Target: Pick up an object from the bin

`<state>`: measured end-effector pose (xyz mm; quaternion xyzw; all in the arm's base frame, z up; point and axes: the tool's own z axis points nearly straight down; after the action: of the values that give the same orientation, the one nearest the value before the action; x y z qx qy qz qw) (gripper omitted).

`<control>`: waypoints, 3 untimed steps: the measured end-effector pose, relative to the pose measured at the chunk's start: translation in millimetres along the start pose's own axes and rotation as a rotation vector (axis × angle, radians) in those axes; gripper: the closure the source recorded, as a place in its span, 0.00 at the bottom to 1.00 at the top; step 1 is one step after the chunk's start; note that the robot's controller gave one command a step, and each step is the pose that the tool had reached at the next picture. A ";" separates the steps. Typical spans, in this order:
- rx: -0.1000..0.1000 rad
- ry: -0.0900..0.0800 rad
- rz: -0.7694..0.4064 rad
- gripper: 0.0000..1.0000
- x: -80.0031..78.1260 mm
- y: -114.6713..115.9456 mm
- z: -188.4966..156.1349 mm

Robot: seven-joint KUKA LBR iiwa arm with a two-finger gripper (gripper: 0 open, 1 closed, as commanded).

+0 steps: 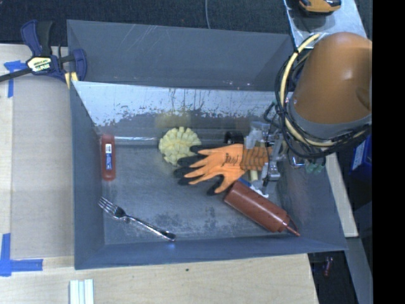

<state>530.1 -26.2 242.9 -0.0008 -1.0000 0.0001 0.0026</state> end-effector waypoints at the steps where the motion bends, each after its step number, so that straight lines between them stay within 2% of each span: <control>1: 0.000 -0.009 0.000 0.00 -1.3 0.1 -4.8; 2: 0.002 -0.009 -0.359 0.00 -10.8 36.7 6.8; 3: 0.003 -0.014 -0.394 0.00 -22.0 33.8 67.2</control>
Offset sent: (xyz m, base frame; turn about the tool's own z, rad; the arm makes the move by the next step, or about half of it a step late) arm 0.0151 0.0588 -0.0132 -0.5534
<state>551.8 7.6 175.6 0.1951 -0.9808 0.0010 -0.0043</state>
